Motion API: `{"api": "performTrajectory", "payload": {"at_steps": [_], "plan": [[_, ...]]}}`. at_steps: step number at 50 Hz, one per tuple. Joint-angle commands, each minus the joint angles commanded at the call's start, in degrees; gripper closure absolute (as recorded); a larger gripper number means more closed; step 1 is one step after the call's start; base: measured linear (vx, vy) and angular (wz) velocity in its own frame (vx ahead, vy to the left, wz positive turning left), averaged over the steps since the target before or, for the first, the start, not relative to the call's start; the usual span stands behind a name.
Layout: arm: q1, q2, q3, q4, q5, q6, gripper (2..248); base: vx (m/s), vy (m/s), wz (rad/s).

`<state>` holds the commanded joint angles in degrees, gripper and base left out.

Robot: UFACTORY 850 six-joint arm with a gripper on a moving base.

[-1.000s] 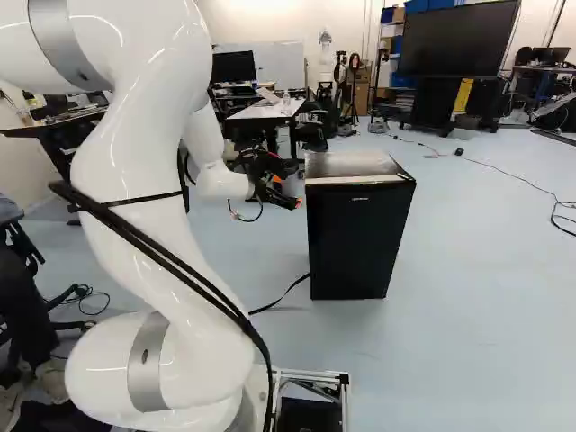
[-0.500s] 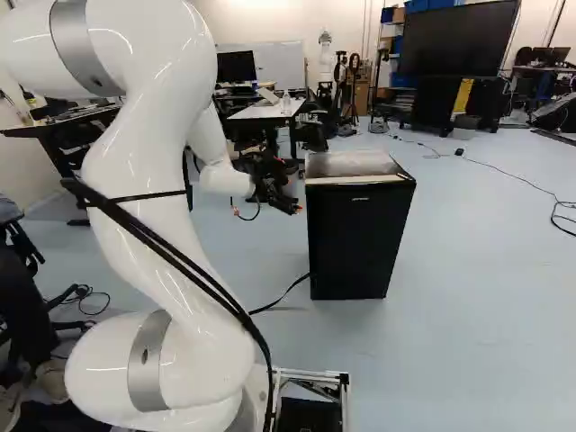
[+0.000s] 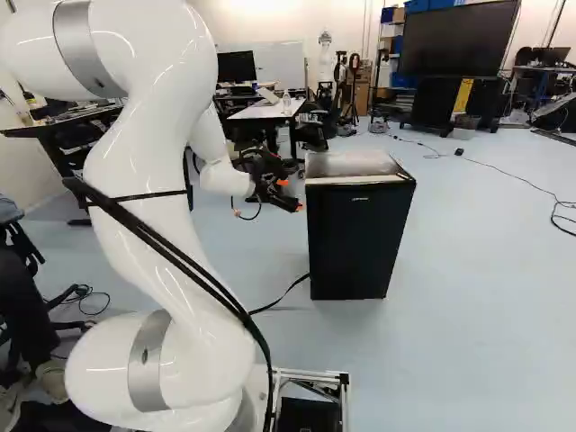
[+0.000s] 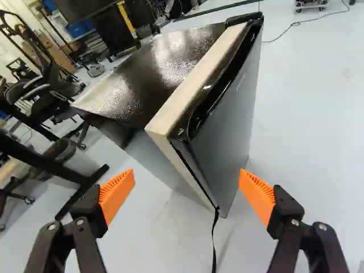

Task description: Open the fridge door

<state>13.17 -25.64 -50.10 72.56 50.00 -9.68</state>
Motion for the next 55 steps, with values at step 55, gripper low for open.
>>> {"api": "performTrajectory", "payload": {"at_steps": [55], "plan": [[-1.4, -0.8, -1.0, 0.0, 0.0, -4.7, 3, 0.000, 0.000, 0.000]]}}
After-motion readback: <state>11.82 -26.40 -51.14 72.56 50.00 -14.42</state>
